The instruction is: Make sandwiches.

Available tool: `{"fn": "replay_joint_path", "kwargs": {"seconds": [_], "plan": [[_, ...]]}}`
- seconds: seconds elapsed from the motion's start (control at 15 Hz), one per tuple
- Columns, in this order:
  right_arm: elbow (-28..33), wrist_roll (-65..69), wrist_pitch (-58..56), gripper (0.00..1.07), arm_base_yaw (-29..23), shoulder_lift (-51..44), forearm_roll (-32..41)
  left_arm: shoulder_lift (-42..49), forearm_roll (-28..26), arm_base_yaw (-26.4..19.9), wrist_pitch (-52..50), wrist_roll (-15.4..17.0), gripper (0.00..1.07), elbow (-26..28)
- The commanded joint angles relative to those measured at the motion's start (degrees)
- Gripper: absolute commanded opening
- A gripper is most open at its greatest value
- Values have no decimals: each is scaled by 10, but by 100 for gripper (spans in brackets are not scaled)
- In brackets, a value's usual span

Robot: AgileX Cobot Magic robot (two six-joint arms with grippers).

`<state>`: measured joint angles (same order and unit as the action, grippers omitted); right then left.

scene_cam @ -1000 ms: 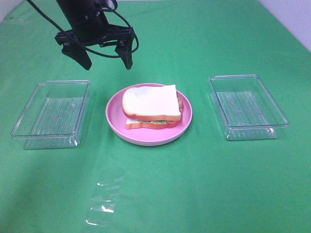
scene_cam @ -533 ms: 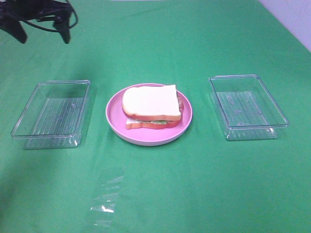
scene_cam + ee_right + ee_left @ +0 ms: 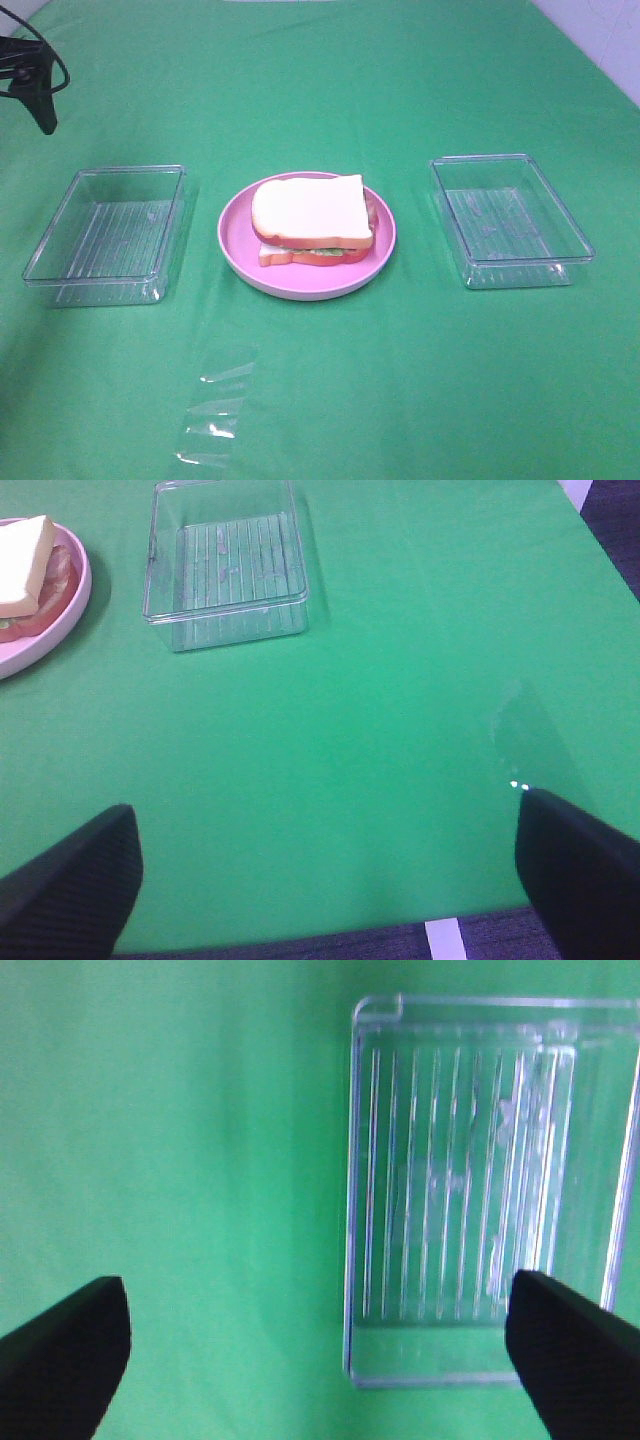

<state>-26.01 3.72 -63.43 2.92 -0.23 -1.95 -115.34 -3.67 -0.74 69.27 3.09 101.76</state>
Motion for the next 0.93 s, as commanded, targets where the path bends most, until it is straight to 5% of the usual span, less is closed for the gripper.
{"fn": "replay_joint_path", "kwargs": {"seconds": [0.07,0.33,0.53,0.6,0.93], "plan": [[1,1,4,98,-1,-15,0,122,-5,2,12,-6,93,-120],[1,1,4,98,-1,-15,0,378,-6,2,-32,-19,93,-333],[1,1,4,98,-1,-15,0,557,-5,2,-40,-16,93,-436],[1,1,4,98,-1,-15,0,690,-5,2,-40,-15,93,-501],[1,1,4,98,-1,-15,0,949,-5,2,-22,-19,93,-602]]}}
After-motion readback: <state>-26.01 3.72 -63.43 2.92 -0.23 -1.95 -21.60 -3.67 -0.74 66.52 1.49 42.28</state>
